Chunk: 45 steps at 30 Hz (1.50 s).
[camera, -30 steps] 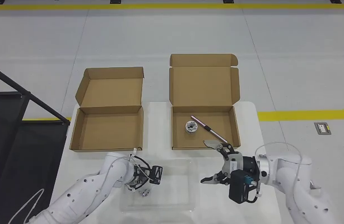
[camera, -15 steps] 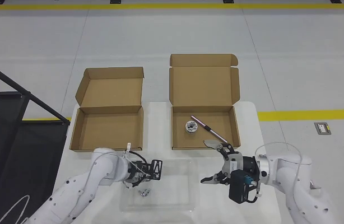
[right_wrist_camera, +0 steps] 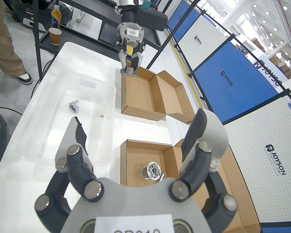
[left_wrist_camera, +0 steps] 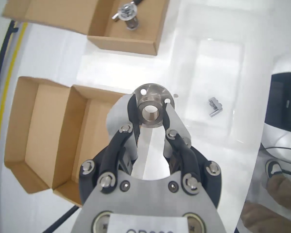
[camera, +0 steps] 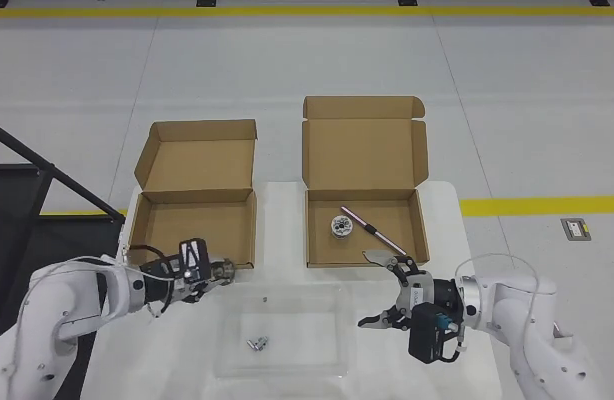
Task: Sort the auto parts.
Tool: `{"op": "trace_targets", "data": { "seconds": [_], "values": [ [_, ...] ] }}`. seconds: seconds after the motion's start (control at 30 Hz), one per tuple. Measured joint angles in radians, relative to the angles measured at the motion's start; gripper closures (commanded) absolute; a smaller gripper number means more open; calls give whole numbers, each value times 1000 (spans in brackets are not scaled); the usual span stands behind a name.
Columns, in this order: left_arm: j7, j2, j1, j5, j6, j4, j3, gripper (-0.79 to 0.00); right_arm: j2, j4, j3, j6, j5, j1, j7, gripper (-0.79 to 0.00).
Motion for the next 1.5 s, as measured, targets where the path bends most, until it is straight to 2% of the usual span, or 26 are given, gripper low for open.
{"op": "trace_targets", "data": {
  "seconds": [0.07,0.47,0.53,0.63,0.83,1.03,1.17,1.37,1.5],
  "values": [
    [19,1,6,12,10,0,-19,0,0,0,0,0,0,0,0,-785],
    [12,0,6,7,12,2,-10,0,0,0,0,0,0,0,0,-785],
    [3,-2,10,13,50,25,-7,0,0,0,0,0,0,0,0,-785],
    [-19,-7,-11,32,137,90,2,0,0,0,0,0,0,0,0,-785],
    [-67,-19,-121,124,244,258,56,0,0,0,0,0,0,0,0,-785],
    [-39,-51,-249,238,304,463,180,0,0,0,0,0,0,0,0,-785],
    [23,-84,-352,292,351,633,270,0,0,0,0,0,0,0,0,-785],
    [107,-135,-492,317,362,843,369,0,0,0,0,0,0,0,0,-785],
    [137,-163,-556,349,332,930,421,0,0,0,0,0,0,0,0,-785]
  ]
}}
